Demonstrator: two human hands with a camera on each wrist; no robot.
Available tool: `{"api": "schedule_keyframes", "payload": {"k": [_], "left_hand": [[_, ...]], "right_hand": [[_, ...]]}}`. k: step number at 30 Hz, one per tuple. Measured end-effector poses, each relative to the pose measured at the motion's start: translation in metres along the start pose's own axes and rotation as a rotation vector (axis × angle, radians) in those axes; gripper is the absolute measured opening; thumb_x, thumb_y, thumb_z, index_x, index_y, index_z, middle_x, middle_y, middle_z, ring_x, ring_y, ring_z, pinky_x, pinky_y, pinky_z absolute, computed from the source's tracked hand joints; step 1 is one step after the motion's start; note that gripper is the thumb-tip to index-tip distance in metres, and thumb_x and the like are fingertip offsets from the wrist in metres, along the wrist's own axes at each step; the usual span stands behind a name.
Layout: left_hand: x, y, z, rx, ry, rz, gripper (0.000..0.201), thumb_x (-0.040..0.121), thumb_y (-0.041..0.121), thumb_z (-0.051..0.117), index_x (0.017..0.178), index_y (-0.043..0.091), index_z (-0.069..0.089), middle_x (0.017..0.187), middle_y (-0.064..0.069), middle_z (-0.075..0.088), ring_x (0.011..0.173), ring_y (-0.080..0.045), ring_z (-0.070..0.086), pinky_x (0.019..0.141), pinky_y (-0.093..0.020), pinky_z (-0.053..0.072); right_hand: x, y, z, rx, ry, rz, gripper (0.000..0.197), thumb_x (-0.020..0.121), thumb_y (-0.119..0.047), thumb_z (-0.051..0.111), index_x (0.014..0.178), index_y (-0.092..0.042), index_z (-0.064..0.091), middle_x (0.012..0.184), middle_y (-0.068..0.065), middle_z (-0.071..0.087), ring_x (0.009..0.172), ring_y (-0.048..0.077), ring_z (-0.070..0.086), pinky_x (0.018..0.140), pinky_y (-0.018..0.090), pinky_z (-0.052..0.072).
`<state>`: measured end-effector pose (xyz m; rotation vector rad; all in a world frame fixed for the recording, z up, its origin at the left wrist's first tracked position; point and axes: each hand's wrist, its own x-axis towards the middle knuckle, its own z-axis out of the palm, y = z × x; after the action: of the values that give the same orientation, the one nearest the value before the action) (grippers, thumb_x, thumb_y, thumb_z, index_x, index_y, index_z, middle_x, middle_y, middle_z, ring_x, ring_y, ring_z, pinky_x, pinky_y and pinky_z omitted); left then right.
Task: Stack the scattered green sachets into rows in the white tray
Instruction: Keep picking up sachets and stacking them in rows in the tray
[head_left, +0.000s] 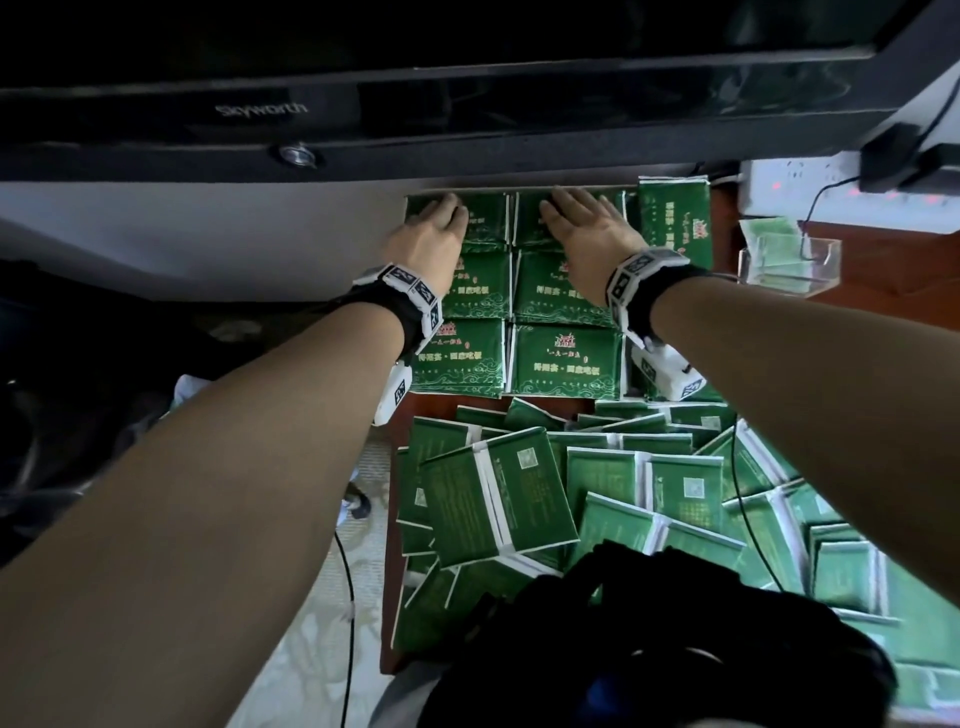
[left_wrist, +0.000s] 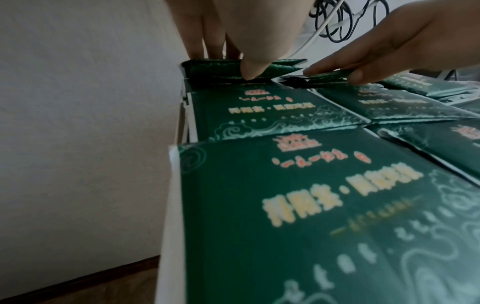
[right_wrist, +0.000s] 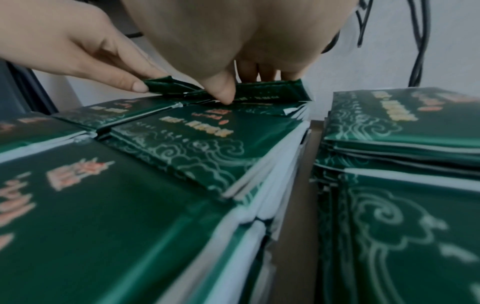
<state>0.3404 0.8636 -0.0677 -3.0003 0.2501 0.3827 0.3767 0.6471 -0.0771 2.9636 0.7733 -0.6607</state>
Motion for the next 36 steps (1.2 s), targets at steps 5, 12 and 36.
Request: {"api": "schedule_keyframes", "payload": {"k": [5,12,36], "left_hand": [[0.007,-0.006,0.008,0.013,0.011,0.005,0.064,0.097,-0.005,0.047,0.154,0.011,0.025,0.163,-0.006,0.017,0.145,-0.025,0.031,0.099,-0.045,0.049],[0.011,-0.009,0.020,0.032,0.034,0.011,0.056,0.101,0.003,0.046,0.153,0.011,0.028,0.163,-0.005,0.019,0.147,-0.021,0.027,0.093,-0.045,0.053],[-0.054,0.007,0.019,-0.333,-0.109,-0.540,0.079,0.088,0.072,0.045,0.131,0.005,0.042,0.119,-0.014,0.054,0.103,-0.035,0.060,0.081,-0.044,0.054]], "right_hand": [[0.003,0.000,0.003,0.028,0.006,-0.001,0.081,0.094,-0.005,0.047,0.158,-0.017,-0.001,0.165,0.006,-0.009,0.152,0.024,-0.006,0.122,0.040,-0.003],[0.004,0.001,0.011,0.017,0.022,-0.006,0.080,0.094,-0.004,0.043,0.158,-0.019,-0.003,0.165,0.004,-0.011,0.152,0.024,-0.008,0.123,0.044,-0.001],[-0.064,-0.010,0.016,0.082,0.074,0.200,0.050,0.095,-0.047,0.056,0.134,-0.021,0.040,0.125,0.011,0.045,0.106,0.030,0.055,0.069,0.038,0.051]]}}
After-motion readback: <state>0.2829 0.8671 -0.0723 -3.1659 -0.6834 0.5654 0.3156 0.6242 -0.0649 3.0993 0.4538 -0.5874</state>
